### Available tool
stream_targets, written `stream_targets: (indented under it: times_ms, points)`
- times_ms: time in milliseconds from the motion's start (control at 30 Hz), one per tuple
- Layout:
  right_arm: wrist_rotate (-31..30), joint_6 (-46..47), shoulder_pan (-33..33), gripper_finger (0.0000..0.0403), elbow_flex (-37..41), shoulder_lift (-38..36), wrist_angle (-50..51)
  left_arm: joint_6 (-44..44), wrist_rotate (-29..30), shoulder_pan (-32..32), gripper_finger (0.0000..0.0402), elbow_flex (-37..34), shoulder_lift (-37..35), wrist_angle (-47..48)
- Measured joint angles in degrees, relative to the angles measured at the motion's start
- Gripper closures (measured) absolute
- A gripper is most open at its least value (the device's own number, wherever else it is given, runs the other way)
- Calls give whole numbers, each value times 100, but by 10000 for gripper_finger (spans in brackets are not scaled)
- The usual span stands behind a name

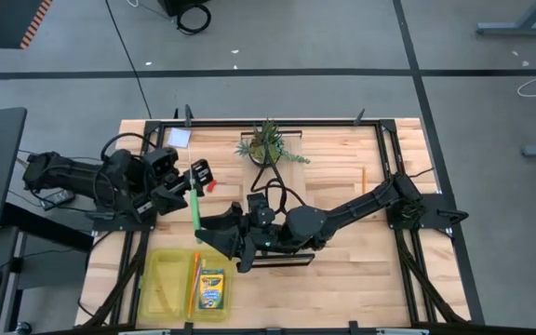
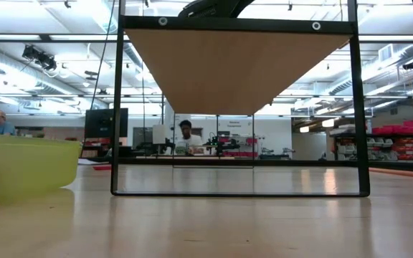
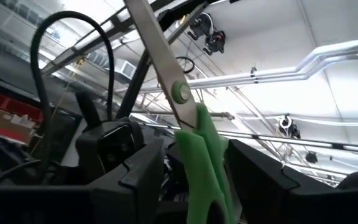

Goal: Pack school essentials
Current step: Put the green scissors into the yellow supply box

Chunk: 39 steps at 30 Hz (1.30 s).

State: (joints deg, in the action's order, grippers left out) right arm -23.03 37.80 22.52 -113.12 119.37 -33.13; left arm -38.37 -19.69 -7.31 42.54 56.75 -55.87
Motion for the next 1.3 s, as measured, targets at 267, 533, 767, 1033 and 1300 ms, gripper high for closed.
stream_targets:
  times_ms: [267, 533, 767, 1033, 1300]
  points:
    - [1, -94, -2, 187, 2, 0, 15, -2, -436, -7, 243, 331, 291, -3]
    - [125, -95, 0, 187, 2, 0, -5, 181, -621, -7, 286, 486, 306, 2]
    - [127, -74, 2, 187, 2, -2, -21, 204, -700, -9, 319, 486, 298, -35]
    - [44, 65, -12, 160, 4, -7, 66, 127, -692, -5, 347, 493, 298, 24]
    - [83, 80, -26, 97, 4, -8, 148, 1, -780, 0, 363, 492, 300, 47]
